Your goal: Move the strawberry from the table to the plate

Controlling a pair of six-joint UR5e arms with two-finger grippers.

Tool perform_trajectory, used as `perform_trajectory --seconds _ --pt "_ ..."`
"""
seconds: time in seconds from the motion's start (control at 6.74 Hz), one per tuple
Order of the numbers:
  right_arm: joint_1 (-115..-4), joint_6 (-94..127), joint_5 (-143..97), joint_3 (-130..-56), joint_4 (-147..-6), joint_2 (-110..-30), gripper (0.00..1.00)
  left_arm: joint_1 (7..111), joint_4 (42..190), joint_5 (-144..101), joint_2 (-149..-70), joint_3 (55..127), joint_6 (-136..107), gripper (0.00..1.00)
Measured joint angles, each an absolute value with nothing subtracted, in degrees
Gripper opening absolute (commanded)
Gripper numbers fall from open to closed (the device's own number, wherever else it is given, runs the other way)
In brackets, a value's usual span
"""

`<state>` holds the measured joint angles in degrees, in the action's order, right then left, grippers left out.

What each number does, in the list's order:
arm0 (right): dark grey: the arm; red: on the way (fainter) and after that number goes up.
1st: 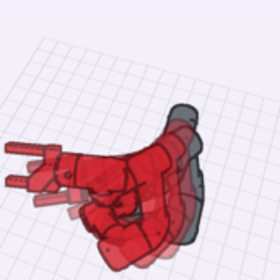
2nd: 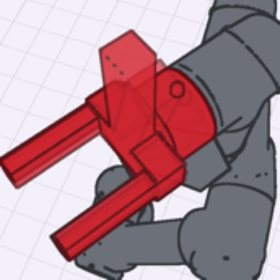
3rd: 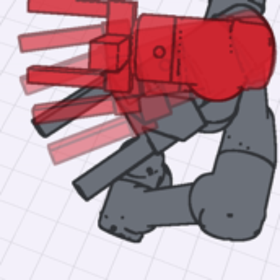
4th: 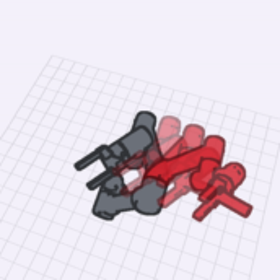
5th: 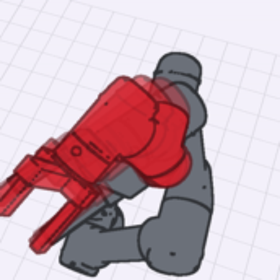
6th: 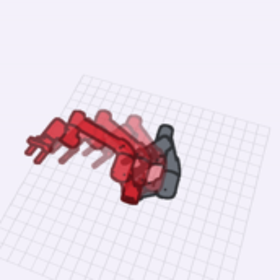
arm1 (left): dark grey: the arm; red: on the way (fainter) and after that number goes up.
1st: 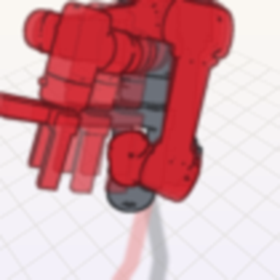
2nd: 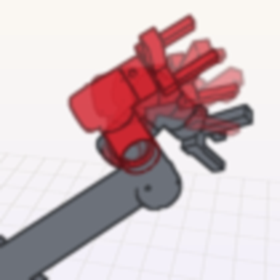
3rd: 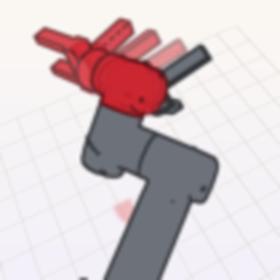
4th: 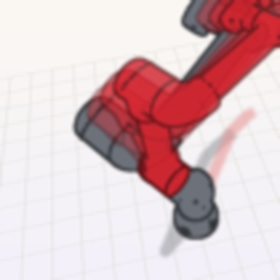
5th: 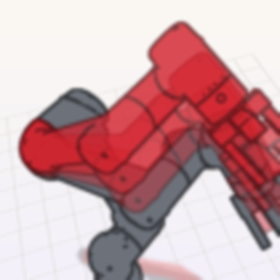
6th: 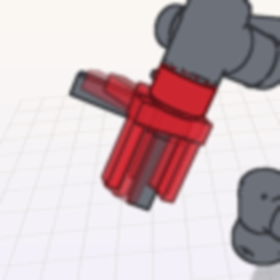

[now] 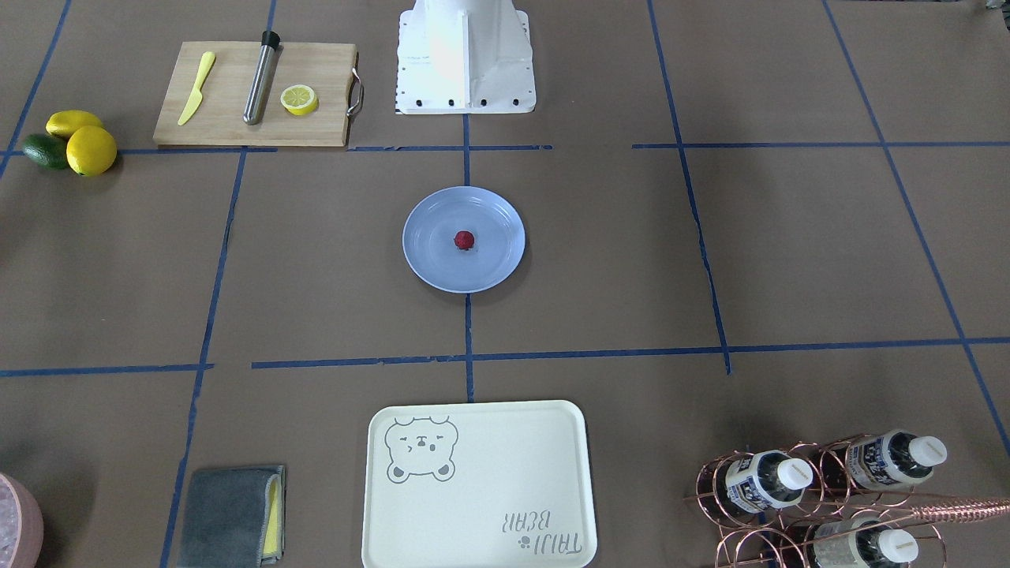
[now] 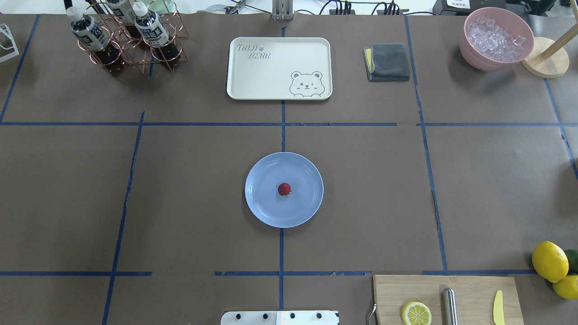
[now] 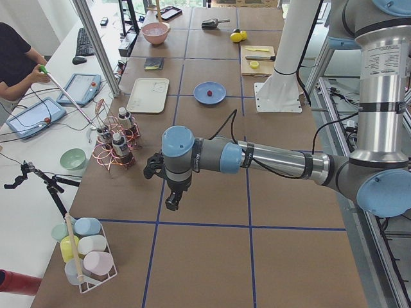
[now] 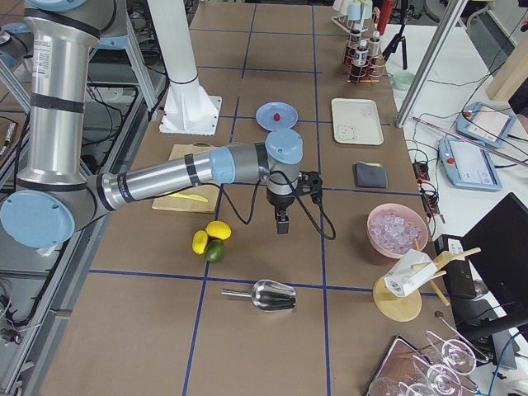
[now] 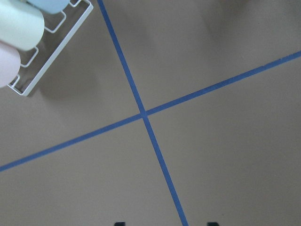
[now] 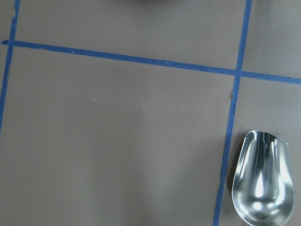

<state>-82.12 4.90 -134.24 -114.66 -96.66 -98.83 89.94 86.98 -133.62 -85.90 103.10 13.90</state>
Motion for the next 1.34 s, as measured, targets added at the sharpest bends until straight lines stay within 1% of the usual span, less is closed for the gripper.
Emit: perform_trajectory --seconds 0.74,1.34 --pt "-83.9 4.46 -134.49 -113.95 -96.34 -102.25 1.0 89.99 86.42 -136.8 -84.09 102.39 13.53 1.0" --pt "-83.82 4.47 -134.56 -113.87 -96.22 -102.41 1.0 89.97 86.48 -137.91 -82.94 101.53 13.94 1.0"
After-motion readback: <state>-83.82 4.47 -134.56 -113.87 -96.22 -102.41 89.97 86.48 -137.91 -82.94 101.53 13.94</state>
